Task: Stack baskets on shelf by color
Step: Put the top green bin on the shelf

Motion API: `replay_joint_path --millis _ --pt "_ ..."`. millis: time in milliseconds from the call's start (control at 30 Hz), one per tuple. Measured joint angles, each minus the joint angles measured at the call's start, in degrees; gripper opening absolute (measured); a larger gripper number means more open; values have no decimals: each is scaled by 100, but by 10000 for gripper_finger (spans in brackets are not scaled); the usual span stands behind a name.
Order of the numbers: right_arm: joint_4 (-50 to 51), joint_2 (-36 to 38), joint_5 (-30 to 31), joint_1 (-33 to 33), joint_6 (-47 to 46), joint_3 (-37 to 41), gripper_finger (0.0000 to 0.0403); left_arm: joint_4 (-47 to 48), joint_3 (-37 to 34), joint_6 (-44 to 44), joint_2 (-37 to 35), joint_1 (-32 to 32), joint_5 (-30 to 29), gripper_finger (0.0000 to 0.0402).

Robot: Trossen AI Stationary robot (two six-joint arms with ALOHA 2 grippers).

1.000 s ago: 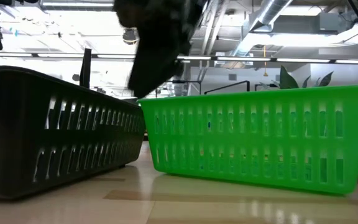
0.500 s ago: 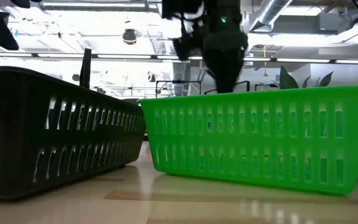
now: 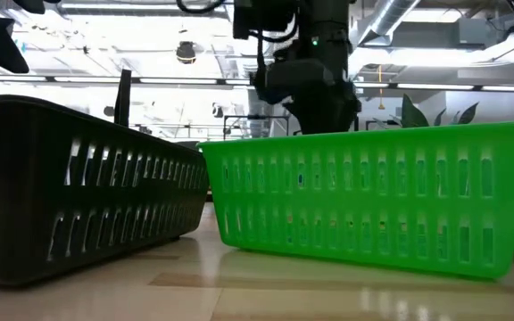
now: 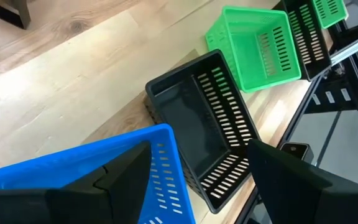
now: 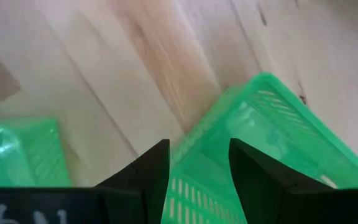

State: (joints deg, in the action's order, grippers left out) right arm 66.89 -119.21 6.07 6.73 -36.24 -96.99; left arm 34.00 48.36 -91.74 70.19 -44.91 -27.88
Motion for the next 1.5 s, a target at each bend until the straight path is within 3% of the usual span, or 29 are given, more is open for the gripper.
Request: replay_joint_path --millis 200,433,533,700,933,1100,1200,1400,1500 --pt "-462 -7 -118 36 -297 524 191 13 0 4 0 0 -60 253" --pt "-607 -3 -197 30 -334 590 175 14 0 6 0 10 -109 253" --pt "-600 -3 -288 25 -418 590 137 13 0 6 0 38 -129 253" --pt "-520 -3 -489 27 -332 567 27 15 0 6 0 44 -133 253" --pt "274 213 -549 116 257 -245 10 3 0 6 0 65 -133 253" --pt "98 750 -930 126 851 -1125 14 -18 0 3 0 76 -127 253" --pt "-292 1095 -1136 97 1479 -1583 10 0 0 2 0 76 -90 253" --pt "-1061 1439 -968 12 4777 -1860 13 119 0 -45 0 177 -125 253" --pt "-1056 1310 -577 -184 5847 -1839 18 140 0 -46 0 281 -133 253"
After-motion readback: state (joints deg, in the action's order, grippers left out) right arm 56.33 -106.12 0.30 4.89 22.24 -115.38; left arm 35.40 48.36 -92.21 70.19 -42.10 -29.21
